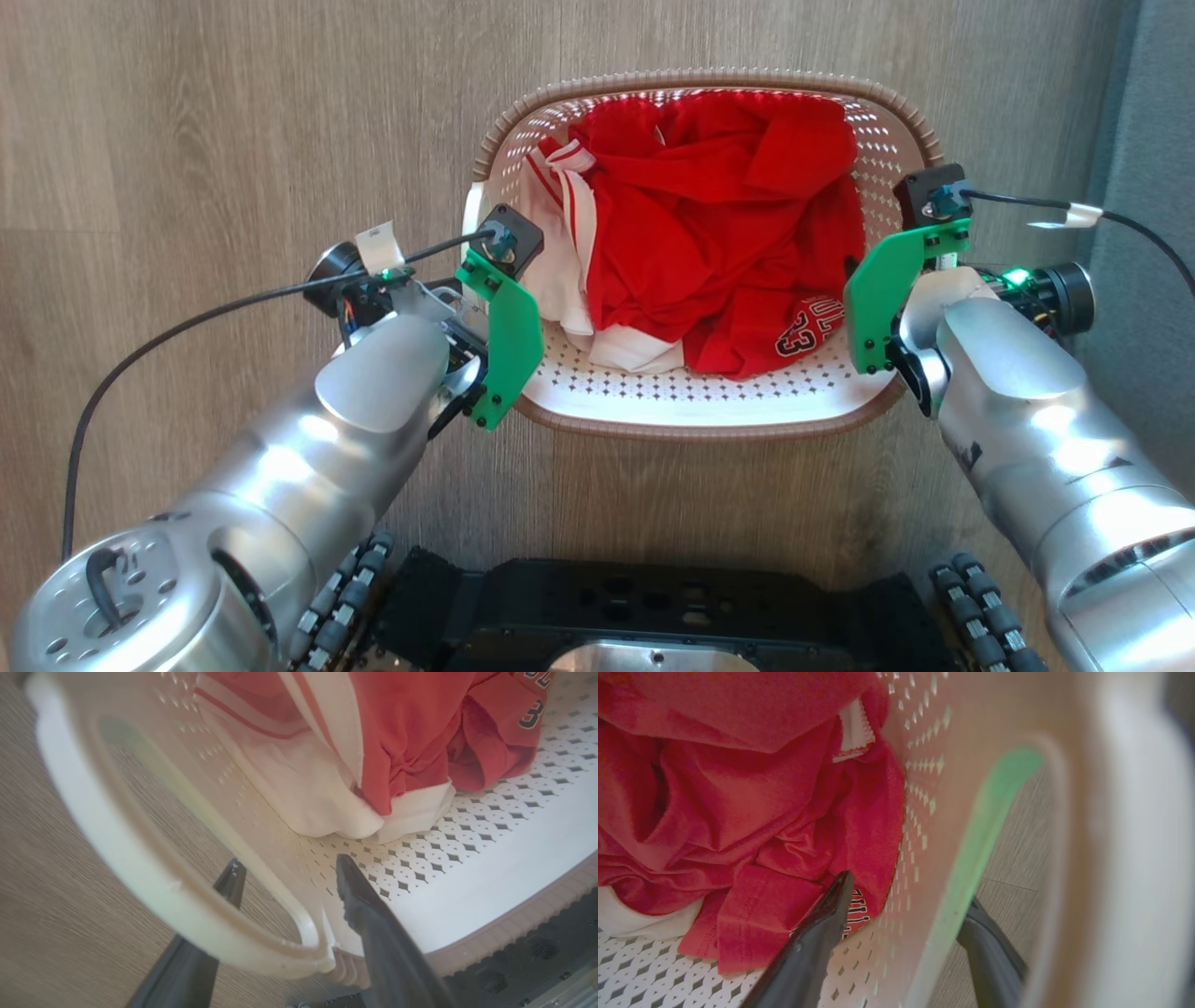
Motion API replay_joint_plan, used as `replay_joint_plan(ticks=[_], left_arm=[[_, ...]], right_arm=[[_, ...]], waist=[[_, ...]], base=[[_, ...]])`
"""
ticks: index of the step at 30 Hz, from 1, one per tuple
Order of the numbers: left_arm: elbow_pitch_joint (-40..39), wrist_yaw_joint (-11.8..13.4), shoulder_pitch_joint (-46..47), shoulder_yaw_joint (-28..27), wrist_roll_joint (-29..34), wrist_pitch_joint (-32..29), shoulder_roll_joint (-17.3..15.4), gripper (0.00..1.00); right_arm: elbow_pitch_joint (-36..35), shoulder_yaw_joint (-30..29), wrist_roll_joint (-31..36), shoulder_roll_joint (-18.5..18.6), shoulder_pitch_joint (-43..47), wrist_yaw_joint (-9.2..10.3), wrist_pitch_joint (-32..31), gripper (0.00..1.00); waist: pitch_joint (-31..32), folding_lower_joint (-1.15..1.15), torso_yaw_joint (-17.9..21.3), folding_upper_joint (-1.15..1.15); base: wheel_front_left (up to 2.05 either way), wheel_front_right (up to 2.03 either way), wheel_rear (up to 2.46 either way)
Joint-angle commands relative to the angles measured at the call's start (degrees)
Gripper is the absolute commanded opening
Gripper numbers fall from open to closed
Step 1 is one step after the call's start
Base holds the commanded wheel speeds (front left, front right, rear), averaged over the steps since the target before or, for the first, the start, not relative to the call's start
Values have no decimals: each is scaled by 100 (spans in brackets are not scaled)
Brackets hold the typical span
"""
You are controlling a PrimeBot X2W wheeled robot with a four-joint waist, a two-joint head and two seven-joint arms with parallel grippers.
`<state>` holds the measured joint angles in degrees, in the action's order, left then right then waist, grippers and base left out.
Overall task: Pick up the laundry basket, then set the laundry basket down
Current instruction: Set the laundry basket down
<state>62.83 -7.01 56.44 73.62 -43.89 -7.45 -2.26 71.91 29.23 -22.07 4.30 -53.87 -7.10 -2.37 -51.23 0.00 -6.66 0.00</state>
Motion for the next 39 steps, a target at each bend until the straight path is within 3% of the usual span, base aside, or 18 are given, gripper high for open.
replay_joint_plan(ticks=[1,16,27,39], left_arm=[[12,36,-6,-26,23,40,-62,100],[157,71,-167,-26,4,62,-62,100],[670,142,-706,-61,-210,368,-62,100],[979,359,-1444,-504,-665,1518,-211,100]], right_arm=[[21,15,56,-135,218,-39,12,100],[49,-174,-34,-141,398,-39,-202,100],[-747,309,-980,-142,1217,-39,-632,100],[-964,390,-1799,-142,1668,-39,759,100]], waist=[[7,0,-5,0],[431,0,-19,0],[1790,0,212,0],[3454,0,349,0]], base=[[0,0,0],[0,0,0],[0,0,0],[0,0,0]])
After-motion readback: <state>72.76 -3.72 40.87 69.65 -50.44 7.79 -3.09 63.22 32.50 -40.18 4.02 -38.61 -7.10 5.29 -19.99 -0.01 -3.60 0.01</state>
